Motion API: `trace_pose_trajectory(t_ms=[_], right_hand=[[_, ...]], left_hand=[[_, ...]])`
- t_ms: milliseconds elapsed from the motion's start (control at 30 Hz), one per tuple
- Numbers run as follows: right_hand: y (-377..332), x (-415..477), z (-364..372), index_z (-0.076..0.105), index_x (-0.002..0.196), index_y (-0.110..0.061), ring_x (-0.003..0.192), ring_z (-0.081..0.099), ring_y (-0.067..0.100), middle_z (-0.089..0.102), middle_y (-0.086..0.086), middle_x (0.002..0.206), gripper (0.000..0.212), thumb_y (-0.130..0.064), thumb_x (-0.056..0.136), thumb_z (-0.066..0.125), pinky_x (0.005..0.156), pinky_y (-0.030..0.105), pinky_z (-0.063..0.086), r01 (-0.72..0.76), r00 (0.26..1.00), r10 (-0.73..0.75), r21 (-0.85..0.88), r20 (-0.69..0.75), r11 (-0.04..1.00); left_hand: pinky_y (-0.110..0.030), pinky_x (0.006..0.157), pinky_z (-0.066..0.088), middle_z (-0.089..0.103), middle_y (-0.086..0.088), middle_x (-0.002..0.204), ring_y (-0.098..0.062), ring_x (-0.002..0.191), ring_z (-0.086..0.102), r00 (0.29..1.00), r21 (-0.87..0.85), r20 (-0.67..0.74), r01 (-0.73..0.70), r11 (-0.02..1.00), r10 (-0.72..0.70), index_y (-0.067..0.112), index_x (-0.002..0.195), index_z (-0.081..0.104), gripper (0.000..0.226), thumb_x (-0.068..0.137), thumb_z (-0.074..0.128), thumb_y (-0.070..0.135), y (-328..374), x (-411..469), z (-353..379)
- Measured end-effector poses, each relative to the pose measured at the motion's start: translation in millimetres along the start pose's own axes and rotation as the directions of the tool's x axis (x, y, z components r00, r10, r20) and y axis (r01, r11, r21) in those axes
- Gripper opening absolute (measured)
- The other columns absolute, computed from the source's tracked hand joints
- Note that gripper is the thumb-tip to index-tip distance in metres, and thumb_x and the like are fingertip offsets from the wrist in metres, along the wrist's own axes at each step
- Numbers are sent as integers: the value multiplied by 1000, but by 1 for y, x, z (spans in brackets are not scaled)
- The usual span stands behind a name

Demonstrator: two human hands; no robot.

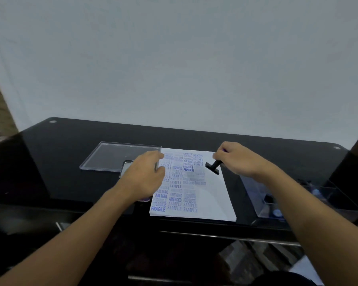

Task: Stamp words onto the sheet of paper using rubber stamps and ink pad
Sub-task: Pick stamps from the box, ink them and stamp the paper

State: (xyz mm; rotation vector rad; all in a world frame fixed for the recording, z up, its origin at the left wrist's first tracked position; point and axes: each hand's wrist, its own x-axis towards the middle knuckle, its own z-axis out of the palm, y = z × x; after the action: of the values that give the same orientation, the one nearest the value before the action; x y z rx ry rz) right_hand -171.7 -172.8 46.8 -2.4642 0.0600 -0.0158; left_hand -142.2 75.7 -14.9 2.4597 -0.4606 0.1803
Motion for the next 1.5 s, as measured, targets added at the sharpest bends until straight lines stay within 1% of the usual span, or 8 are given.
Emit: trace_pose_trajectory(t_ms=[200, 500, 767, 900, 1133, 1267, 1367, 1500], right_hand=[[-36, 20, 35, 50, 86, -16, 65, 40, 14, 52, 0, 80, 19, -31, 97, 52, 61, 30, 32, 72, 995, -72, -7, 71, 997], [-89, 39, 80, 42, 82, -15, 60, 33, 13, 42, 0, 74, 29, -36, 100, 51, 57, 28, 30, 226, 964, -217, -38, 156, 973], [-108, 51, 107, 42, 82, -16, 65, 36, 14, 42, 0, 75, 33, -42, 101, 48, 60, 30, 32, 266, 947, -250, -55, 204, 962], [-115, 55, 119, 40, 82, -15, 66, 38, 16, 44, 3, 77, 36, -43, 101, 48, 62, 31, 33, 285, 936, -259, -86, 237, 955], [-123, 59, 140, 46, 85, -12, 70, 42, 21, 49, 11, 80, 18, -25, 97, 48, 63, 33, 34, 303, 925, -252, -152, 284, 941], [-124, 62, 154, 53, 91, -10, 80, 54, 22, 62, 4, 89, 19, -27, 96, 47, 68, 33, 42, 316, 923, -255, -188, 289, 930], [-125, 64, 162, 57, 95, -12, 82, 54, 19, 61, 0, 89, 18, -27, 96, 48, 64, 25, 39, 354, 909, -288, -198, 300, 914], [-125, 67, 169, 56, 95, -14, 80, 53, 18, 59, -2, 86, 16, -27, 97, 47, 63, 27, 38, 364, 901, -282, -223, 329, 904]], left_hand=[[-25, 111, 26, 48, -1, 147, -15, 137, 40, 996, -15, -78, 35, 999, -36, 12, 141, 48, 43, 99, 50, 17, -32, -7, -21], [-24, 109, 26, 46, 3, 149, -13, 138, 38, 981, -54, -126, 144, 988, -150, 17, 143, 47, 44, 100, 49, 23, -80, -12, -41], [-21, 107, 24, 45, 4, 149, -12, 139, 36, 968, -60, -142, 198, 978, -205, 16, 141, 49, 42, 99, 49, 19, -109, -17, -42], [-27, 113, 26, 42, 4, 152, -11, 141, 34, 970, -43, -110, 212, 976, -215, 16, 142, 48, 43, 99, 46, 21, -121, -16, -37], [-39, 121, 16, 27, -3, 161, -18, 149, 18, 983, 105, -74, 176, 979, -169, 13, 149, 40, 49, 102, 39, 23, -139, -12, -31], [-48, 122, 12, 24, -3, 162, -22, 151, 12, 986, 196, -65, 164, 967, -154, 19, 150, 38, 49, 102, 35, 27, -148, -10, -22], [-52, 122, 7, 19, 0, 164, -21, 152, 7, 985, 239, -48, 175, 955, -169, 23, 153, 32, 50, 104, 32, 31, -154, -12, -16], [-52, 122, 4, 15, 3, 164, -18, 152, 3, 980, 239, -34, 199, 950, -196, 25, 155, 26, 51, 105, 30, 33, -160, -17, -10]])
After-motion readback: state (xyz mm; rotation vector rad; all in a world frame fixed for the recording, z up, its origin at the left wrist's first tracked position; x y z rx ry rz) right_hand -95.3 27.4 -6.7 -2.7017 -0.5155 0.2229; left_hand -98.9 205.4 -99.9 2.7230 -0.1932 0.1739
